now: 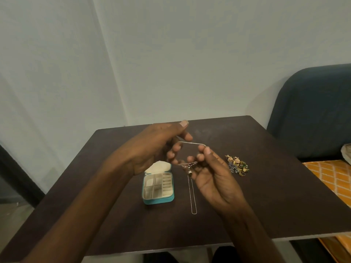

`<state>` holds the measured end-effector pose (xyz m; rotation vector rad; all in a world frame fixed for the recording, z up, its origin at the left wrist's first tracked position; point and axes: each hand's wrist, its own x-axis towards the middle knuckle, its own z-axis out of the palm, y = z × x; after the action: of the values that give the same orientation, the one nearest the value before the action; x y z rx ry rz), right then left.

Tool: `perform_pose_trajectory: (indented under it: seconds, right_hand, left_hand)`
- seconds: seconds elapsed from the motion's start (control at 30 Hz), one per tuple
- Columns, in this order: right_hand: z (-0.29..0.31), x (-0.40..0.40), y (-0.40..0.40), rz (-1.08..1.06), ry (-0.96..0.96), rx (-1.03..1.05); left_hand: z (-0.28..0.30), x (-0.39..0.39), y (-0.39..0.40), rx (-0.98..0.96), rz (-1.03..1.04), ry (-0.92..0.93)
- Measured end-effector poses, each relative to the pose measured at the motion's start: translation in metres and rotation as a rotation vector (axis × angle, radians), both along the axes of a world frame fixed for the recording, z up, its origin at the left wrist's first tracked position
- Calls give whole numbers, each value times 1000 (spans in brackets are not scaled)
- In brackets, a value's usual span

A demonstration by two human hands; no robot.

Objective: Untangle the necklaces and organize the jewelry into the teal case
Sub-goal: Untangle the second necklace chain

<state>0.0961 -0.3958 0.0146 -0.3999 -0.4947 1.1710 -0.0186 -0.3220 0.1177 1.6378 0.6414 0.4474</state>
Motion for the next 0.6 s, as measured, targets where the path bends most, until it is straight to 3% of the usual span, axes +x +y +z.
perform_pose_trajectory:
  seconds: [0.13,0.23,0.4,0.6]
  right_hand:
    - [-4,-1,-2,10,12,8]
    - [-7,-1,-6,-36,-104,0]
    - [-8,-5,-17,-292,-597,-70]
    - [-9,-6,-18,-834,-1362,-110]
  left_hand:
    - [-2,1,1,-186,-6,-57]
    - [0,0,4,-402,-12,-186]
    - [-1,-2,7,-592,-14,-329]
    - [-11,0,4,-396,53,-237]
